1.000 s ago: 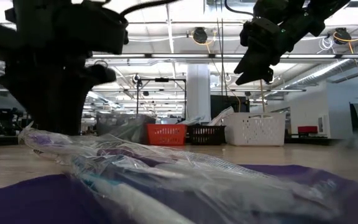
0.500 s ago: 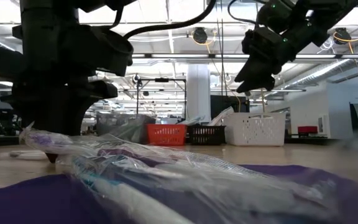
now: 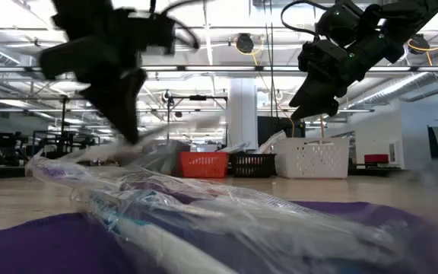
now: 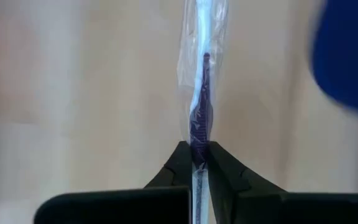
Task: Pick & Place Toothbrushes
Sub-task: Put the purple toothbrush into the white bin
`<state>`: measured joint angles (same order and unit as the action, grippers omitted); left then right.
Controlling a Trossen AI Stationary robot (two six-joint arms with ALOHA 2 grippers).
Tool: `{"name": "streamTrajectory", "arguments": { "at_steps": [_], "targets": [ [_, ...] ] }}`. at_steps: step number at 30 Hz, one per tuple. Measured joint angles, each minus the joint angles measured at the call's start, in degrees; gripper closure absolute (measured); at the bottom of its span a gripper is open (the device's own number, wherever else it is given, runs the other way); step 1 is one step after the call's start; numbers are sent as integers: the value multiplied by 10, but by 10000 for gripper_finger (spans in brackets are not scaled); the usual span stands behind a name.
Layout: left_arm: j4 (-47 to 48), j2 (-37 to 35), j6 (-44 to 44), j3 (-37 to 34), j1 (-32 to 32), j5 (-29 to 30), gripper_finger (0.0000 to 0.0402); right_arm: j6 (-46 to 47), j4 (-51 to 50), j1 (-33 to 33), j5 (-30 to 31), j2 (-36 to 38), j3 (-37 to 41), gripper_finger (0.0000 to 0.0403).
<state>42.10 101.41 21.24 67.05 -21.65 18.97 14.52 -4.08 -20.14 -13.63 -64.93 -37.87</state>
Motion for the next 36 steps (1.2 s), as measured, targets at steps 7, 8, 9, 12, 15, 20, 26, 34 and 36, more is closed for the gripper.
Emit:
{"name": "streamTrajectory", "arguments": {
  "at_steps": [7,8,9,12,15,20,26,34,36],
  "targets": [
    [-97,-94,19,0,34,123,390,-2,37,8,-1,0,0,190],
    [-123,-106,7,0,39,127,388,-3,50,13,-1,0,0,190],
    [-149,-116,-5,0,44,128,387,-4,62,18,-1,0,0,190],
    [-214,-134,-51,1,59,127,389,-8,101,36,-1,0,0,190],
    [-283,-135,-100,1,74,117,392,-17,154,56,-1,0,0,190],
    [-351,-133,-124,1,99,85,388,-19,249,87,-1,0,0,190],
    [-396,-132,-141,1,119,80,391,-19,354,117,-1,0,0,190],
    [-456,-132,-151,1,131,64,380,-22,436,142,4,0,0,190],
    [-461,-132,-151,1,134,64,385,-22,450,147,4,0,0,190]
  ]
}}
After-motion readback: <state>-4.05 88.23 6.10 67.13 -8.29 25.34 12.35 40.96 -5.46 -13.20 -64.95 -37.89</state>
